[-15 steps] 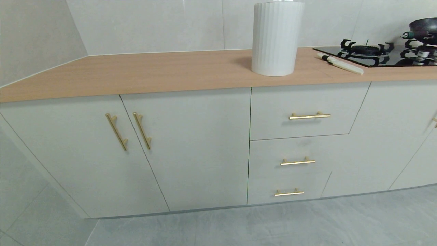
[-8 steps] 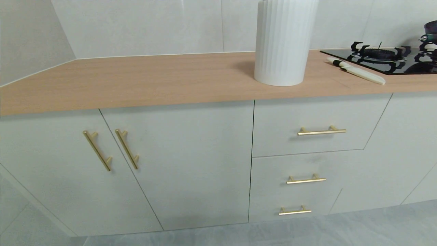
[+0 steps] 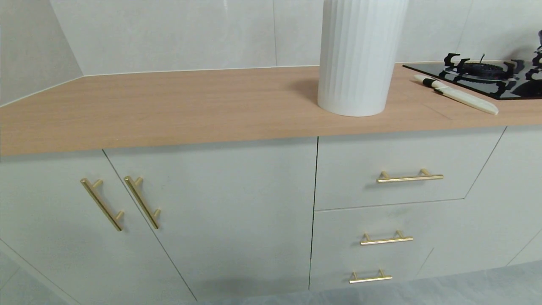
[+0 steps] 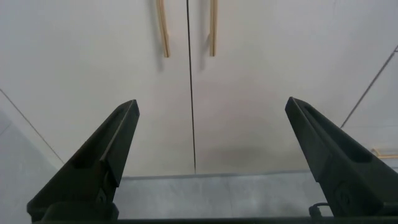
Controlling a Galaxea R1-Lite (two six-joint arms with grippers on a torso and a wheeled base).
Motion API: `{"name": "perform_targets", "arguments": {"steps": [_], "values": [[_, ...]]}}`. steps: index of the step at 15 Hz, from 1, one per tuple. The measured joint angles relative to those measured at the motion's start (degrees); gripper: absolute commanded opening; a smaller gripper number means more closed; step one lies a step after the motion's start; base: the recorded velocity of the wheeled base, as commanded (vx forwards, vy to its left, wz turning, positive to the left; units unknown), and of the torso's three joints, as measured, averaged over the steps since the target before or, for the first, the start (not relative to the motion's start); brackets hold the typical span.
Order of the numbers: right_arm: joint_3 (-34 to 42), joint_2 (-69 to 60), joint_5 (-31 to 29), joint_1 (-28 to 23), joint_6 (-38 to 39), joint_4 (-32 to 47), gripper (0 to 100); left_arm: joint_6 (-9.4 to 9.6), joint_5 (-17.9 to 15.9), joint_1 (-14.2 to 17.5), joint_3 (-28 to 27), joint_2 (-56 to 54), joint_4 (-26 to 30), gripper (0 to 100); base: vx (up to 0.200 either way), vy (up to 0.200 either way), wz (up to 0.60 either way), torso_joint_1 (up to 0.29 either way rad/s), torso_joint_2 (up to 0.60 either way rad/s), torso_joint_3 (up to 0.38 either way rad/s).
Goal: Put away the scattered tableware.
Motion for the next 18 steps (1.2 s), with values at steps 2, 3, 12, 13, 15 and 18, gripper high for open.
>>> {"name": "perform_targets", "arguments": {"steps": [2,3,12,13,15,18], "values": [[0.0,0.0,0.0,0.0,0.0,0.0,100,0.00,0.0,0.0,0.0,0.0,0.0,100,0.000,0.000,0.30,-0.001,0.00,-0.001],[0.0,0.0,0.0,0.0,0.0,0.0,100,-0.01,0.0,0.0,0.0,0.0,0.0,100,0.000,0.000,0.00,0.000,0.00,0.000],[0.0,0.0,0.0,0.0,0.0,0.0,100,-0.01,0.0,0.0,0.0,0.0,0.0,100,0.000,0.000,0.00,0.000,0.00,0.000],[0.0,0.0,0.0,0.0,0.0,0.0,100,-0.01,0.0,0.0,0.0,0.0,0.0,100,0.000,0.000,0.00,0.000,0.00,0.000],[0.0,0.1,0.0,0.0,0.0,0.0,100,0.00,0.0,0.0,0.0,0.0,0.0,100,0.000,-0.200,0.00,0.000,0.00,0.005],[0.0,0.1,0.0,0.0,0.0,0.0,100,0.00,0.0,0.0,0.0,0.0,0.0,100,0.000,-0.200,0.00,0.002,0.00,0.004]]}}
